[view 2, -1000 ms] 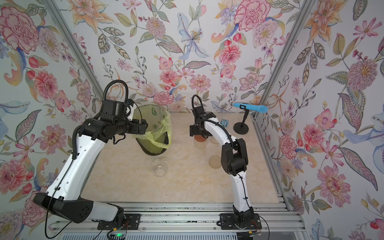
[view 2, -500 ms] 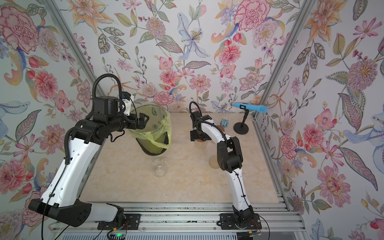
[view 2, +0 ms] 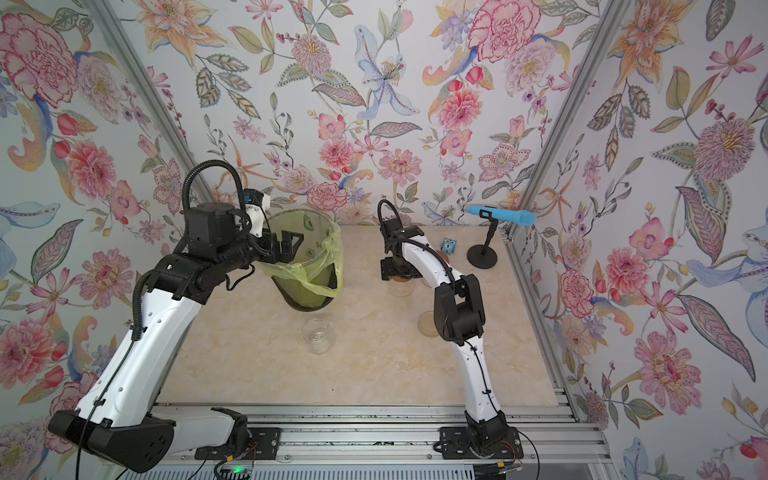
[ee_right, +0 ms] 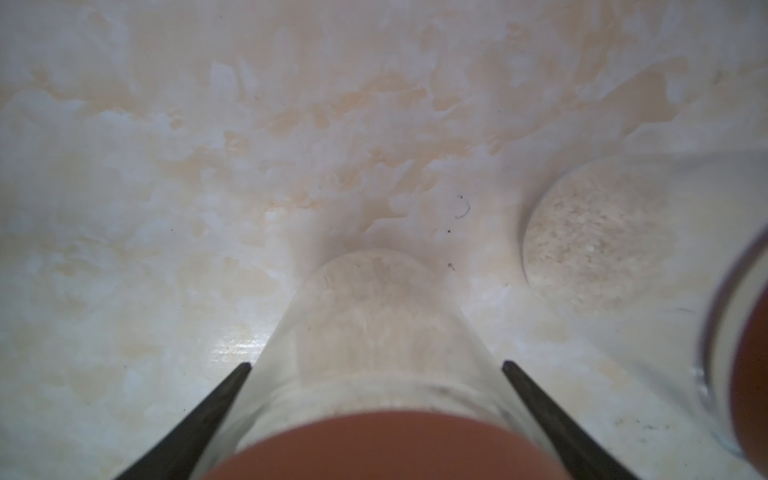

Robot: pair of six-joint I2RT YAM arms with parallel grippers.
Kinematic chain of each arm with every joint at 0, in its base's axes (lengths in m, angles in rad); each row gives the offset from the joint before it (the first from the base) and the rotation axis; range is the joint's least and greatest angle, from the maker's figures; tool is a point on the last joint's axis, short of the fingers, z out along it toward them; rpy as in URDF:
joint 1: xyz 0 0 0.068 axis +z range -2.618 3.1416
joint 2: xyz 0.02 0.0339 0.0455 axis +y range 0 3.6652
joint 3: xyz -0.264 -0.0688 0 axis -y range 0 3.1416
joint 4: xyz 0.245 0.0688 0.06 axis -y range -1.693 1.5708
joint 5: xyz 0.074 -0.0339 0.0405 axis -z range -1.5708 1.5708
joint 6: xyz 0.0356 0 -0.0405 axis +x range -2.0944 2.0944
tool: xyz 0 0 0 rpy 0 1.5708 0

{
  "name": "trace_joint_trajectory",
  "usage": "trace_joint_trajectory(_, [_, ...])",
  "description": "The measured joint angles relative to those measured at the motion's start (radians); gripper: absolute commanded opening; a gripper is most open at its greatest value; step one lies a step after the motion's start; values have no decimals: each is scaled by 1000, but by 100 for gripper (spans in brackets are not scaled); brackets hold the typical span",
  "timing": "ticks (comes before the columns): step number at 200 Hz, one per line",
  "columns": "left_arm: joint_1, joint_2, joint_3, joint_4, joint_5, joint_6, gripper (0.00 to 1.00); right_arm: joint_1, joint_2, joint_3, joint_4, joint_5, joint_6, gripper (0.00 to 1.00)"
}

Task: Empty moldy rice from jars
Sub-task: Pick up the jar from the center of the board.

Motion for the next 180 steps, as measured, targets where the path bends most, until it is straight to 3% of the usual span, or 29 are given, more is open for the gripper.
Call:
trace_joint_trajectory(75, [-35,-48,-214,251,27,20,100,4,-25,27,-100,-84,-12,0])
trace_joint_trajectory(143, [-55,-69,-360,441,132,73,100,11,-163,33,-156,-134,-10,0])
trace_joint_trajectory(180, [-114,-88,-445,538,178,109,100,28,-234,34,-177,-159,-5,0])
